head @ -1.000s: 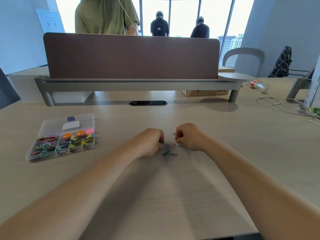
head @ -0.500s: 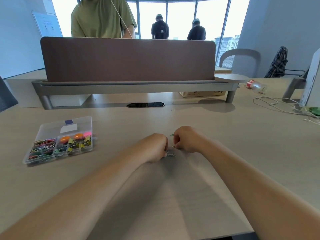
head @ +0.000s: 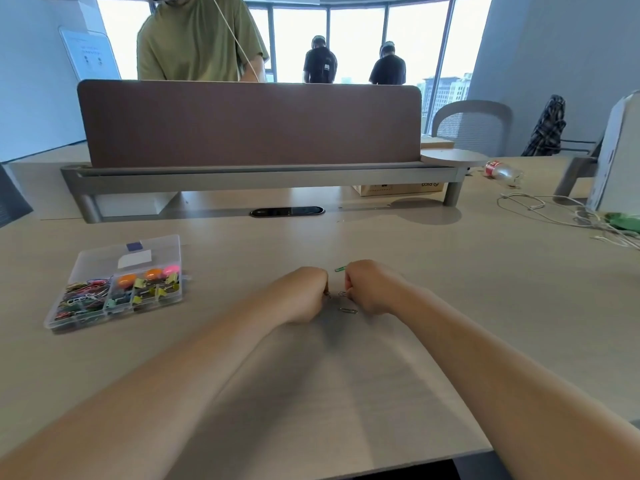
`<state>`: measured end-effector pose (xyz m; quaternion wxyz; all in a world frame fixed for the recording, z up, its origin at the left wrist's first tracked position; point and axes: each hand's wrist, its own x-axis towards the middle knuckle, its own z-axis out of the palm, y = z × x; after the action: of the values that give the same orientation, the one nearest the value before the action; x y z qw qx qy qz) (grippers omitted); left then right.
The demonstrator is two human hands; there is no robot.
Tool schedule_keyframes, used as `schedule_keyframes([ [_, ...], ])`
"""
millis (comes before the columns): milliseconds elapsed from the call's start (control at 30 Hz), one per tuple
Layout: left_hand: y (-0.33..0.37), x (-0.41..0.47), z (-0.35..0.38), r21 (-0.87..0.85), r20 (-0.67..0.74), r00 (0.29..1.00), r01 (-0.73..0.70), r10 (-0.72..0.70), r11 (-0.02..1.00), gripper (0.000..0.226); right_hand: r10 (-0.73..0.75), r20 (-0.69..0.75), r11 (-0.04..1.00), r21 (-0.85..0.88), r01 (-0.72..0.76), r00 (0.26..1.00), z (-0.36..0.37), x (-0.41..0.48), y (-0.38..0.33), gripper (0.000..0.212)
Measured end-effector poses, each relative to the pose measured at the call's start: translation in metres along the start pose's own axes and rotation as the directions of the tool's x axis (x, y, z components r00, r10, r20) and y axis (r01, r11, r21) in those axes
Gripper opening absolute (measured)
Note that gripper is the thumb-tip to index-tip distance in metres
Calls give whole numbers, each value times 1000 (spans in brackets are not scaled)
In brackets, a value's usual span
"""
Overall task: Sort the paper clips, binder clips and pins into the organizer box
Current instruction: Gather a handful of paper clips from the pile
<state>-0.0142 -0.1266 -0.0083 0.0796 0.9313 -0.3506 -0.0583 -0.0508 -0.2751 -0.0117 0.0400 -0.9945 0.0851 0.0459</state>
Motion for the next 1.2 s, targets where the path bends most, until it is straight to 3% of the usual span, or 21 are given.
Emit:
schedule_keyframes([
  [133,9,-7,-6,-169,-67,995,-80,70,982,13,-7,-29,999,32,7,1000,0,-8,5,18],
  [233,17,-5,-3,-203,-83,990,-128,114,971,14,6,-43,993,120,-1,999,-4,-16,12,19],
  [567,26,5,8,-62,-28,990,-138,137,988,17,55,-86,971,238,-33,995,-8,-27,29,8],
  [733,26,11,8,19,8,989,-146,146,989,19,71,-60,971,234,-55,996,-7,-23,30,7],
  [867,27,13,9,58,7,988,-152,152,987,19,90,31,980,173,-94,995,-12,-19,30,18],
  [967,28,13,9,68,-11,989,-145,146,987,19,72,40,989,129,-77,997,-15,-18,27,6],
  [1067,27,12,9,67,-14,990,-138,139,988,20,74,72,996,48,-78,995,-14,-20,19,26],
  [1200,26,12,7,57,-13,990,-140,141,988,21,30,-8,999,28,-29,1000,-16,-23,19,6],
])
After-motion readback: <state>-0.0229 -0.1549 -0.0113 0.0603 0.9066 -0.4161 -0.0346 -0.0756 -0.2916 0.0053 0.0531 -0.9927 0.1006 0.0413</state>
